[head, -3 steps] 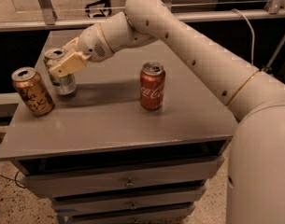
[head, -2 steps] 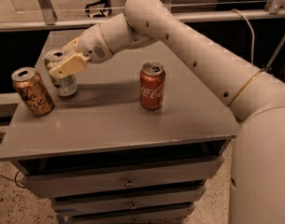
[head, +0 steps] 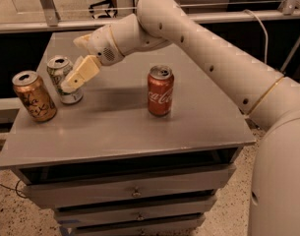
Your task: Move 7up can near orange can
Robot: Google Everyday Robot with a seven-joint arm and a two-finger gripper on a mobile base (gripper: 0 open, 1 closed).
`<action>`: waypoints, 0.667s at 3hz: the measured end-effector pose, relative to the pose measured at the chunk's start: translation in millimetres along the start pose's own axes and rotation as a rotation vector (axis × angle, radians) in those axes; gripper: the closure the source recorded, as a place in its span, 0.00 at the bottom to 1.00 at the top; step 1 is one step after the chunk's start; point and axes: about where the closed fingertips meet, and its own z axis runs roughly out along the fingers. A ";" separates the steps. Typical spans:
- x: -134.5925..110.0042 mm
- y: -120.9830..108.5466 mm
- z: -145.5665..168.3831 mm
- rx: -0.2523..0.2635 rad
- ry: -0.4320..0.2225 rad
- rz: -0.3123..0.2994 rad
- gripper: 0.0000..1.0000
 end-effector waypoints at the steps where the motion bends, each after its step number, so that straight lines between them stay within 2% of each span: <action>1: 6.4 -22.7 -41.4 0.112 0.054 -0.010 0.00; 2: 19.2 -59.9 -112.4 0.275 0.103 -0.015 0.00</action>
Offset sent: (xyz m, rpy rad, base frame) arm 0.1297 -0.2161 0.0596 -0.1341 -0.2319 -0.4758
